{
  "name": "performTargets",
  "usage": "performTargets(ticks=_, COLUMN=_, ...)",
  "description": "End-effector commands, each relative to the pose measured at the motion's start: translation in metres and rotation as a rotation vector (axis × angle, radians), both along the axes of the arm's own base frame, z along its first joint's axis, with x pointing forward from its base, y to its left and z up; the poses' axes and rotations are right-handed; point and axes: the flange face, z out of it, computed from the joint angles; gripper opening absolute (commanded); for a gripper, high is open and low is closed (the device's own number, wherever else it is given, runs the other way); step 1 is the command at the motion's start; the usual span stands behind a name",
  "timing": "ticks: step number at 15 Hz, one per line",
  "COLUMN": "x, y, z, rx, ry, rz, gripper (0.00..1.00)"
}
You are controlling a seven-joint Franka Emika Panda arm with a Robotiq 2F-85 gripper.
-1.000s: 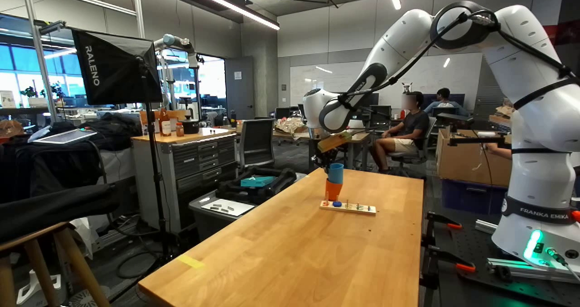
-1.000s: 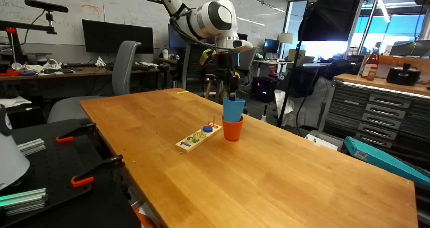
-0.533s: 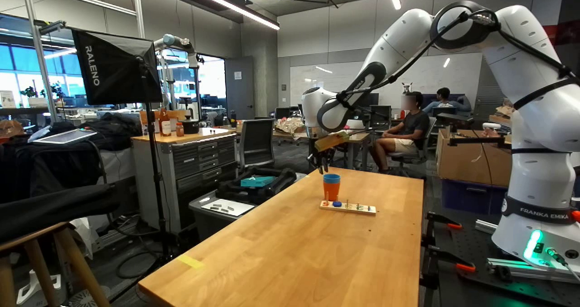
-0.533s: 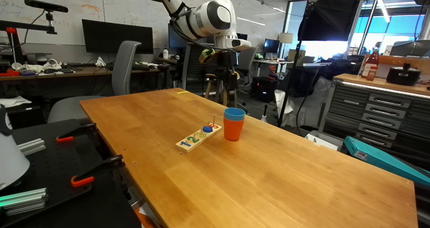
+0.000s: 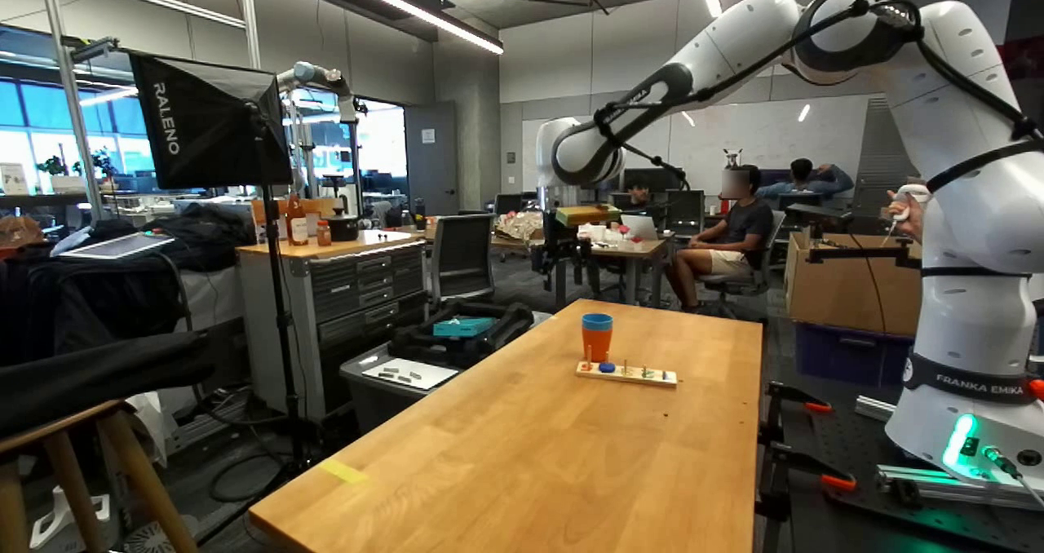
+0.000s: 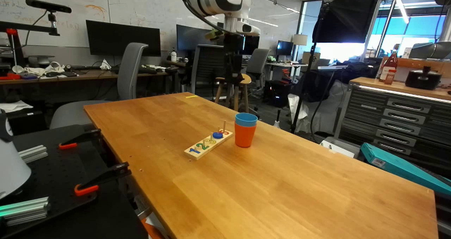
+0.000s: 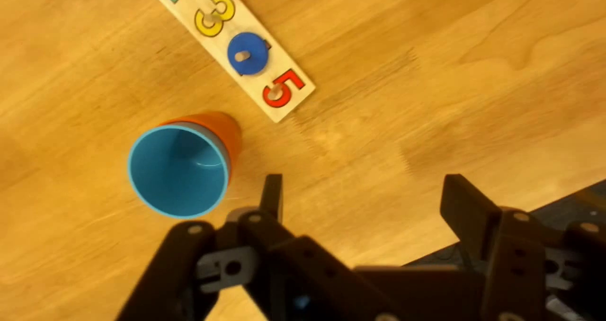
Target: Put the blue cup in the orange one
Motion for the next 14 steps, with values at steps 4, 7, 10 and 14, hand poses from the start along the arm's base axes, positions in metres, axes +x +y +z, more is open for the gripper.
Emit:
performTargets(ticks=4, x=-0.023, y=0.017, z=0.096, rx=0.225, ry=0.095, rz=0.221, gripper=1.0)
performTargets(ticks=7, x=-0.035, y=0.017, z=0.123, rx=0.218, ry=0.102, rz=0.288, gripper=1.0)
performTargets(ticks=10, x=-0.045, y=0.018, z=0.133, rx=0.189, ry=0.107, rz=0.312, gripper=1.0)
performTargets(ticks=14, x=-0.038, y=0.018, z=0.127, rx=0.194, ry=0.099, rz=0.291, gripper=1.0)
